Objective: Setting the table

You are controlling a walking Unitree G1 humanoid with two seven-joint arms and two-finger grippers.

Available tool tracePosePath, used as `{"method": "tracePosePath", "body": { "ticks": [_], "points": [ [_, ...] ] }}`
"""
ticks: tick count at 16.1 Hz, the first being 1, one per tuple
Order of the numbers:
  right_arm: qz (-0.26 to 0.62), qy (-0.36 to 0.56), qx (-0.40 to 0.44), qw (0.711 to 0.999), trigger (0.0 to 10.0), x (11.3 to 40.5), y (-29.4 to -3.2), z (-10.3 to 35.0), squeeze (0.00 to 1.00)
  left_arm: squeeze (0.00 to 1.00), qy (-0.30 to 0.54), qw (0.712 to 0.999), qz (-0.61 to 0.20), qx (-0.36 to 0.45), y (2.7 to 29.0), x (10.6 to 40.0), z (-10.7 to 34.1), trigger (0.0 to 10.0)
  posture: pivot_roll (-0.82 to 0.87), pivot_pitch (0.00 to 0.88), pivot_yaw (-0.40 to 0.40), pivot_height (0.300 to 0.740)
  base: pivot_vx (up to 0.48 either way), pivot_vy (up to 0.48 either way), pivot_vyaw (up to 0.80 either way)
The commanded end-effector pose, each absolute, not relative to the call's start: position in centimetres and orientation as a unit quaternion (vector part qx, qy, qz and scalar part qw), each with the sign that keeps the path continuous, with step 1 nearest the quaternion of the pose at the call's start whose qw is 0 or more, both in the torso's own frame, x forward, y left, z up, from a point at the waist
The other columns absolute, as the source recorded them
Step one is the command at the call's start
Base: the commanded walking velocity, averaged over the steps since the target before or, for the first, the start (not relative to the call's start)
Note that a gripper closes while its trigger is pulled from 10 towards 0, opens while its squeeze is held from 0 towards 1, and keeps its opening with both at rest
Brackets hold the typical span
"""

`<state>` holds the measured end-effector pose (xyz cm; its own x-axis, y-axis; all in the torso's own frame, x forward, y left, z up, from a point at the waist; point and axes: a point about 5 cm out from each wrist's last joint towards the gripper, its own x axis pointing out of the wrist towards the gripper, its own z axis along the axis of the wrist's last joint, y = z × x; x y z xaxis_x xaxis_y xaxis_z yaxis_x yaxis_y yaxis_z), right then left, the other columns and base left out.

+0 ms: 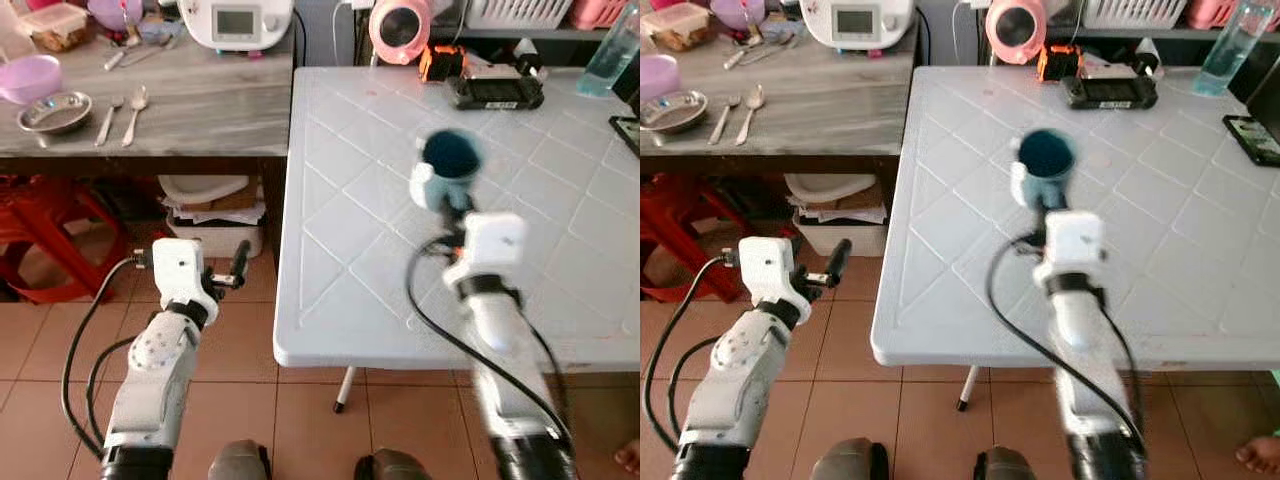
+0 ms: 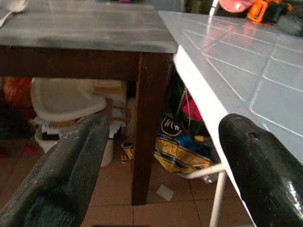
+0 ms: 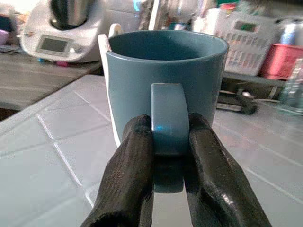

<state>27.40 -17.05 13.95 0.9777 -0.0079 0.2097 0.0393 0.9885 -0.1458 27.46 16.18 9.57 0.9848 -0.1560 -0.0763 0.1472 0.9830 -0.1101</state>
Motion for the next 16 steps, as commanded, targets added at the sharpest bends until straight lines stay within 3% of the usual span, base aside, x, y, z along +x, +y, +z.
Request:
{"method": "tracePosePath", "body": {
  "ticks": [1, 11, 16],
  "points": [
    [-0.021, -0.113, -0.075, 0.991, 10.0, 27.15, -17.46, 14.57, 0.00, 0.00, 0.041, 0.995, -0.074, -0.056, 16.29, 27.67, 9.61, 10.0, -0.04, 0.000, 0.030, 0.740, 0.000, 0.000, 0.00],
    [-0.017, -0.088, -0.075, 0.993, 10.0, 26.98, -17.45, 14.46, 0.00, 0.00, 0.025, 0.995, -0.082, -0.058, 15.86, 28.12, 9.58, 10.0, -0.04, 0.000, 0.017, 0.740, 0.000, 0.000, 0.00],
    [-0.023, -0.080, -0.075, 0.994, 10.0, 26.82, -17.55, 14.23, 0.00, 0.00, 0.030, 0.994, -0.093, -0.056, 15.61, 28.02, 9.43, 10.0, -0.04, 0.000, 0.020, 0.740, 0.000, 0.423, 0.00]
  ]
}}
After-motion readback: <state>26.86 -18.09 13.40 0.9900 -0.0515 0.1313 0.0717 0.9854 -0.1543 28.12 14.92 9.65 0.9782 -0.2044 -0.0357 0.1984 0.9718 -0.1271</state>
